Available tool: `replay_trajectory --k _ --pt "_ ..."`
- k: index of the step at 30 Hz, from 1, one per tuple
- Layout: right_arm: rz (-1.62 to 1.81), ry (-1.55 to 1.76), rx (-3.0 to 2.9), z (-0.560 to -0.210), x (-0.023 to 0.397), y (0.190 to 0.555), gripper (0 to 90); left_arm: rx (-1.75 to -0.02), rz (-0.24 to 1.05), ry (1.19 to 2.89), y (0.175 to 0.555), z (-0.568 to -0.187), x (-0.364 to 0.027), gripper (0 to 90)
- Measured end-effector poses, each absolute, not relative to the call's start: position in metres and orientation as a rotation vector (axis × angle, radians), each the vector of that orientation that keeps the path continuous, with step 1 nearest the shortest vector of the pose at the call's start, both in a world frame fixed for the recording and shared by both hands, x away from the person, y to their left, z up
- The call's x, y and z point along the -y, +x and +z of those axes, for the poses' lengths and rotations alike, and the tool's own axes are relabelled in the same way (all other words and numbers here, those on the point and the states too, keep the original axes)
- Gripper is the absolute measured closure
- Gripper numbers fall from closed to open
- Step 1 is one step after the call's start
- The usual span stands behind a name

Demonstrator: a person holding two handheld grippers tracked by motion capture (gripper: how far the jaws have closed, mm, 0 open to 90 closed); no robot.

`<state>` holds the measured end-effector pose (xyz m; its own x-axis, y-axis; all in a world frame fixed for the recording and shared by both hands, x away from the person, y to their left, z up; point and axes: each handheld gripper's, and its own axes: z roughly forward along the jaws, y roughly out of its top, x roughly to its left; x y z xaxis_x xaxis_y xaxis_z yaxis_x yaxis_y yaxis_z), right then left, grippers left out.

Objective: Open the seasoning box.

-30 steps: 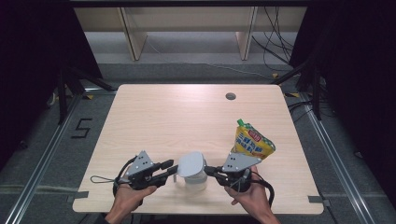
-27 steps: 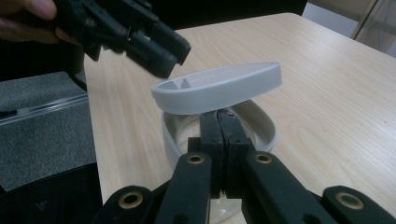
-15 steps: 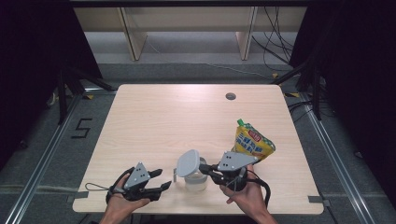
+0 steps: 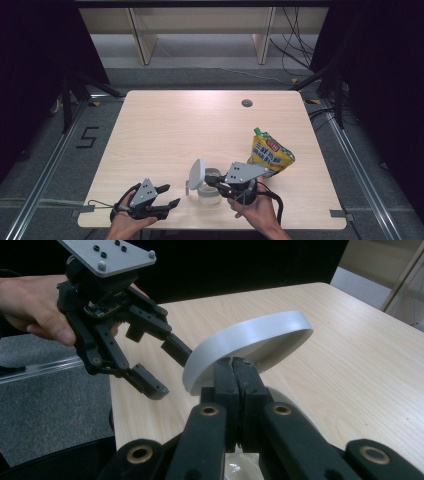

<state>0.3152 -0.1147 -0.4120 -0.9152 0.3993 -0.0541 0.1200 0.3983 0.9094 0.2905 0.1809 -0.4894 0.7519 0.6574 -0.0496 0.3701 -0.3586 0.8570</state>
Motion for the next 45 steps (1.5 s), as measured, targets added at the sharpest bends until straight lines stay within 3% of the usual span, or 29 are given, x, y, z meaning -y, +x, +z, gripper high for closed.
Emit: replay_trajectory --k 20,27,34,45 --pt "1.533 0.422 -2.408 -0.409 0.102 0.312 87.8 -0.777 0.375 2.02 0.288 -0.494 -0.182 39.1" --pt "1.528 0.513 -2.354 -0.413 0.13 0.317 78.2 -0.759 0.371 2.019 0.286 -0.494 -0.178 34.0" --pt "1.509 0.654 -2.276 -0.427 0.175 0.319 61.8 -0.719 0.393 2.053 0.283 -0.493 -0.176 28.6" --pt "1.442 0.773 -2.251 -0.447 0.223 0.312 52.3 -0.767 0.367 2.0 0.281 -0.495 -0.173 26.1"
